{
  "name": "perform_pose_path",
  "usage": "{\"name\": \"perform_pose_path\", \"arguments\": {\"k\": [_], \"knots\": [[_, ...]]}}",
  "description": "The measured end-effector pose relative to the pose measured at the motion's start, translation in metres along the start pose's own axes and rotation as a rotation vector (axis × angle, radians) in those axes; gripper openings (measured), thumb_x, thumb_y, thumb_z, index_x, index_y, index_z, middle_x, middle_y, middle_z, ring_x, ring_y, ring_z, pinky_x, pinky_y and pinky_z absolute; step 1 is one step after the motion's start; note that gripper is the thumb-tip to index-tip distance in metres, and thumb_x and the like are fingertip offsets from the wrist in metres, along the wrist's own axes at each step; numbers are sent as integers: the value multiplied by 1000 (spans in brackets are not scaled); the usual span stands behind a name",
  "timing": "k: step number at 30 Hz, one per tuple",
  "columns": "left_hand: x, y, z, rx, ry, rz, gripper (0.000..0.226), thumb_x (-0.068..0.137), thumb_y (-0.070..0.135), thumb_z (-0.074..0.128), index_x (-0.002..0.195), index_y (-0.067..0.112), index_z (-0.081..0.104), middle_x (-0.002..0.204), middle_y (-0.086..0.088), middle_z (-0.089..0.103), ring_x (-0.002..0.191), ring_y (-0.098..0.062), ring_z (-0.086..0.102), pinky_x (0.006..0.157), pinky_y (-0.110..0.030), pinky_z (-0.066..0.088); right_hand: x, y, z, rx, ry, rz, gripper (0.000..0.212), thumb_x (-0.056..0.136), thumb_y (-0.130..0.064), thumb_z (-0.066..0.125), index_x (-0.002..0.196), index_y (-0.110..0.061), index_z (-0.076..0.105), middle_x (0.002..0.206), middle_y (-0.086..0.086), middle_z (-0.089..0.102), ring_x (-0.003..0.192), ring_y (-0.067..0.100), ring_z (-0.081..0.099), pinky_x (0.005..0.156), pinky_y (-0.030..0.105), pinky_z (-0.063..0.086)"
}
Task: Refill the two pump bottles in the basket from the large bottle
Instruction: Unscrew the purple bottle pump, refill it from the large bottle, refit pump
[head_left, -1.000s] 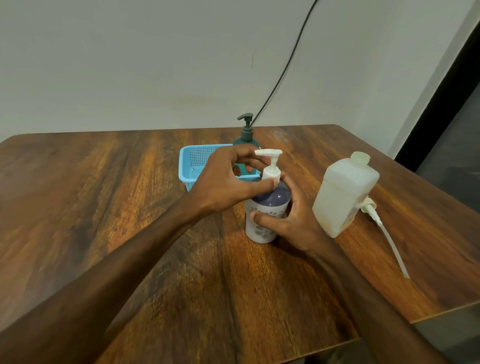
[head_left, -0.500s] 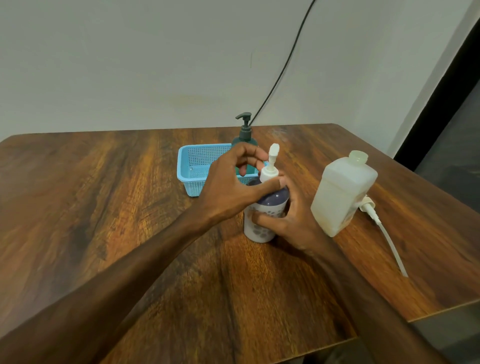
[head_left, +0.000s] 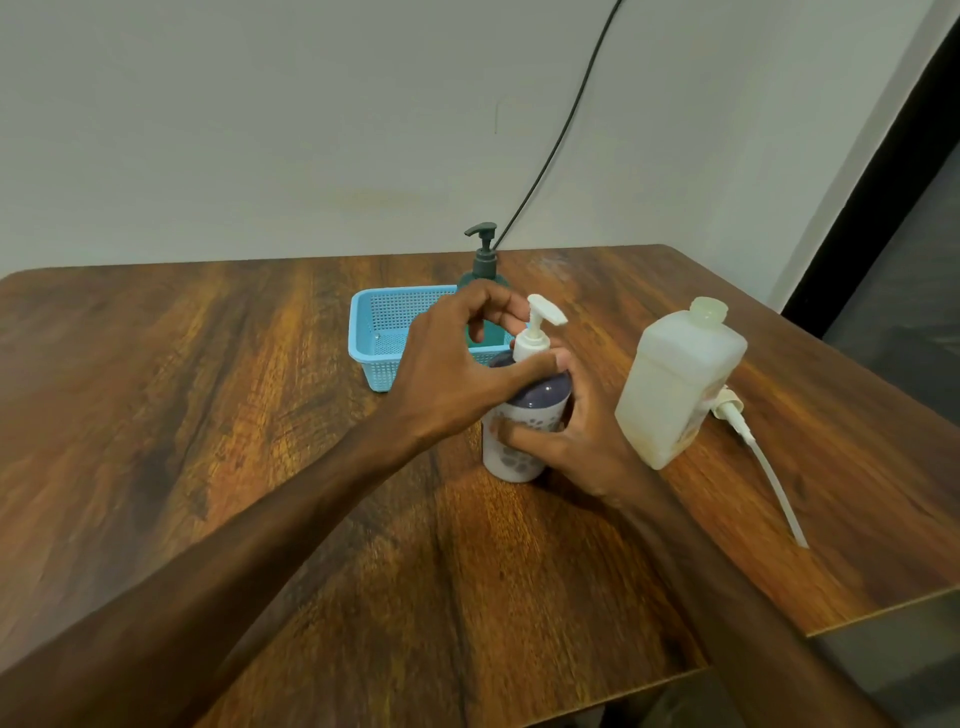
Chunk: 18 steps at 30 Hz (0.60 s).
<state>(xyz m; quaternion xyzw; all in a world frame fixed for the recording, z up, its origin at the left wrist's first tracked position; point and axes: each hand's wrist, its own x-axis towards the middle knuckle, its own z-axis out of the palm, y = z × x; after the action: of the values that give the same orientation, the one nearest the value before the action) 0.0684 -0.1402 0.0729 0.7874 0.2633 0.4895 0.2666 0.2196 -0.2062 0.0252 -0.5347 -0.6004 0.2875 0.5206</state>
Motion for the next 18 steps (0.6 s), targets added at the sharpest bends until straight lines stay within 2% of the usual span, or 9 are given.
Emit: {"name": "perform_pose_path", "arguments": {"k": [3, 5, 8, 10, 12, 14, 16, 18], "knots": [[2, 1, -5, -86, -10, -55, 43, 72, 35, 92, 106, 20, 69, 89, 12, 74, 76, 2, 65, 68, -15, 50, 0, 0, -1, 4, 1, -8, 81, 69, -16, 87, 134, -33, 42, 129, -9, 59, 118, 12, 60, 94, 42, 55], [2, 0, -5, -118, -46, -74, 44, 75, 30, 91, 111, 22, 67, 89, 13, 74, 74, -2, 65, 68, -19, 55, 0, -1, -1, 6, -2, -19, 82, 70, -13, 86, 131, -43, 39, 130, -10, 58, 118, 10, 60, 94, 38, 55], [2, -2, -4, -104, -82, -60, 42, 78, 33, 80, 117, 25, 65, 97, 11, 74, 84, -14, 70, 72, -36, 60, -1, -1, 0, 25, -2, -16, 83, 72, -9, 85, 131, -42, 38, 128, -11, 59, 115, 6, 61, 90, 27, 55], [-1, -1, -1, -88, -128, -29, 44, 79, 37, 72, 120, 23, 65, 104, 11, 74, 94, -13, 70, 75, -40, 58, -1, -1, -1, 38, -16, -20, 84, 73, -9, 84, 137, -36, 37, 131, -11, 59, 117, 5, 60, 91, 25, 54], [-4, 0, 3, 23, -123, -15, 46, 81, 48, 71, 121, 26, 66, 109, 11, 71, 100, -16, 66, 82, -43, 55, -2, -2, -1, 29, -23, -14, 81, 73, -12, 84, 134, -40, 38, 128, -19, 58, 118, 0, 58, 91, 22, 54], [-5, -1, 4, 144, -33, -26, 51, 78, 60, 75, 117, 28, 69, 102, 13, 70, 94, -10, 63, 80, -38, 53, -2, -4, -1, 17, -26, -8, 77, 72, -15, 85, 126, -46, 39, 126, -22, 57, 118, -2, 56, 94, 25, 53], [-4, -1, 3, 150, 44, -40, 45, 75, 57, 83, 106, 25, 76, 91, 15, 73, 84, -6, 65, 74, -31, 53, -2, -3, -1, 3, -17, -3, 77, 71, -19, 86, 131, -38, 41, 128, -16, 58, 120, 5, 57, 98, 36, 53], [-5, 3, 2, 124, 57, -50, 36, 76, 48, 86, 101, 24, 80, 89, 15, 77, 80, -3, 67, 70, -25, 52, -2, -4, 0, 17, -9, -9, 78, 70, -17, 87, 133, -31, 43, 128, -11, 59, 118, 9, 59, 96, 40, 54]]}}
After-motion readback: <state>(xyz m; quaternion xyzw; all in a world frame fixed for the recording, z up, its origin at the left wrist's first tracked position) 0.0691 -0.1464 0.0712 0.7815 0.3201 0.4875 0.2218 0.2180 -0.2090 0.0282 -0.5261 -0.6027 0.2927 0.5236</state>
